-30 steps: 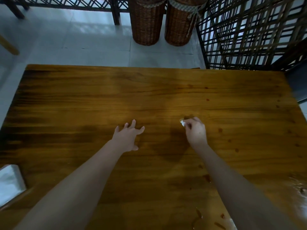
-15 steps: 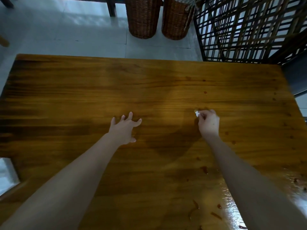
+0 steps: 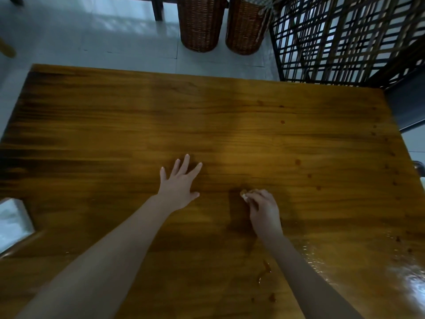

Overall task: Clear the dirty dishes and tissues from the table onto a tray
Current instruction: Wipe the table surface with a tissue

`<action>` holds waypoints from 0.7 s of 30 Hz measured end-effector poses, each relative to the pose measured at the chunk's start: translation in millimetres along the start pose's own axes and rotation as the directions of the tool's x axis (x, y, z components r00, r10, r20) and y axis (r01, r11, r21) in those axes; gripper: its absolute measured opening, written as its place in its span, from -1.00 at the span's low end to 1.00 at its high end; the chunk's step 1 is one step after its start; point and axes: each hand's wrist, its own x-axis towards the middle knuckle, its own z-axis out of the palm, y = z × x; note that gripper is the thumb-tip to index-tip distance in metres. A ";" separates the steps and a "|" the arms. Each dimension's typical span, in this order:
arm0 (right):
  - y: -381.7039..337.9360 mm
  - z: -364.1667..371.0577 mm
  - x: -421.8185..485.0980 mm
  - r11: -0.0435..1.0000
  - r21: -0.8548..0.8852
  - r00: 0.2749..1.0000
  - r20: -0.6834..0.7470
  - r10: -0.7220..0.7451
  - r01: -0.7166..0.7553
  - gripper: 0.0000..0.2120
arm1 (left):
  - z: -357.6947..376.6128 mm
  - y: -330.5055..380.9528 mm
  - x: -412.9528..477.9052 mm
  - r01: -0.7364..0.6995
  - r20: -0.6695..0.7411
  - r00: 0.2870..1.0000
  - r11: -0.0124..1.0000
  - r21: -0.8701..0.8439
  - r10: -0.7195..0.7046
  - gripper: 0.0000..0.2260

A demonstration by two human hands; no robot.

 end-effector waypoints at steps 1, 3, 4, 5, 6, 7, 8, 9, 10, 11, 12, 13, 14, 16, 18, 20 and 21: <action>0.1 -0.9 -4.4 1.000 0.000 1.000 0.004 -0.007 0.007 -0.80 | 2.9 2.7 -4.0 -0.015 -0.001 1.000 1.000 -0.011 0.015 -0.23; 1.0 -4.3 -5.0 0.998 -0.002 0.998 0.021 -0.064 0.064 -0.81 | 7.4 7.8 -12.9 -0.042 -0.004 0.999 0.999 -0.030 0.042 -0.25; 2.2 -6.5 -1.6 0.996 -0.005 0.996 0.034 -0.085 0.085 -0.82 | 9.2 10.3 -17.2 -0.053 -0.002 0.999 0.998 -0.034 0.053 -0.26; 3.2 -8.6 3.8 0.997 -0.006 0.996 0.046 -0.080 0.080 -0.83 | 11.0 12.0 -22.3 -0.061 0.000 0.998 0.998 -0.034 0.061 -0.27; 5.6 -10.4 11.1 0.999 -0.008 0.998 0.046 -0.044 0.045 -0.83 | 12.8 13.5 -26.4 -0.071 0.000 0.997 0.997 -0.031 0.071 -0.28; 8.5 -12.4 19.7 1.000 -0.004 0.999 0.031 0.015 -0.015 -0.83 | 14.8 14.3 -30.7 -0.080 -0.005 0.997 0.996 -0.025 0.080 -0.28; 11.8 -14.7 28.9 0.996 0.007 0.996 0.012 0.086 -0.086 -0.82 | 16.4 15.1 -33.9 -0.086 -0.010 0.996 0.996 -0.020 0.085 -0.29; 14.5 -16.9 37.2 0.988 0.015 0.988 0.003 0.154 -0.154 -0.81 | 17.5 15.6 -36.9 -0.086 -0.009 0.996 0.996 -0.015 0.086 -0.29; 16.3 -18.5 41.9 0.981 0.009 0.981 0.001 0.196 -0.196 -0.81 | 18.9 16.4 -40.2 -0.083 -0.001 0.997 0.997 -0.012 0.083 -0.29; 16.5 -19.0 44.0 0.977 -0.003 0.977 0.001 0.214 -0.214 -0.80 | 20.1 17.3 -43.0 -0.077 0.013 0.997 0.997 -0.009 0.077 -0.29; 15.5 -19.2 42.3 0.976 -0.010 0.976 0.005 0.218 -0.218 -0.79 | 22.1 18.3 -46.9 -0.071 0.027 0.997 0.997 -0.004 0.071 -0.29; 13.2 -18.9 38.2 0.977 -0.010 0.977 0.013 0.213 -0.213 -0.78 | 24.6 19.6 -50.3 -0.067 0.034 0.997 0.998 0.002 0.067 -0.29; 10.7 -18.0 31.4 0.980 -0.006 0.979 0.025 0.200 -0.200 -0.78 | 27.4 20.9 -54.0 -0.066 0.032 0.997 0.998 0.012 0.066 -0.29; 4.1 -13.4 10.2 0.987 0.005 0.986 0.052 0.160 -0.160 -0.78 | 32.1 22.6 -62.3 -0.070 0.021 0.997 0.997 0.036 0.069 -0.29; -3.0 -6.8 -16.0 0.992 0.005 0.990 0.073 0.122 -0.122 -0.79 | 36.5 23.9 -70.7 -0.070 0.024 0.997 0.997 0.045 0.069 -0.30; -10.4 -0.9 -43.3 0.997 0.003 0.994 0.076 0.077 -0.077 -0.79 | 40.9 25.2 -79.8 -0.060 0.042 0.997 0.997 0.052 0.057 -0.31; -13.7 1.1 -55.7 0.999 0.005 0.996 0.073 0.044 -0.045 -0.80 | 42.6 25.8 -84.3 -0.053 0.053 0.997 0.997 0.056 0.050 -0.31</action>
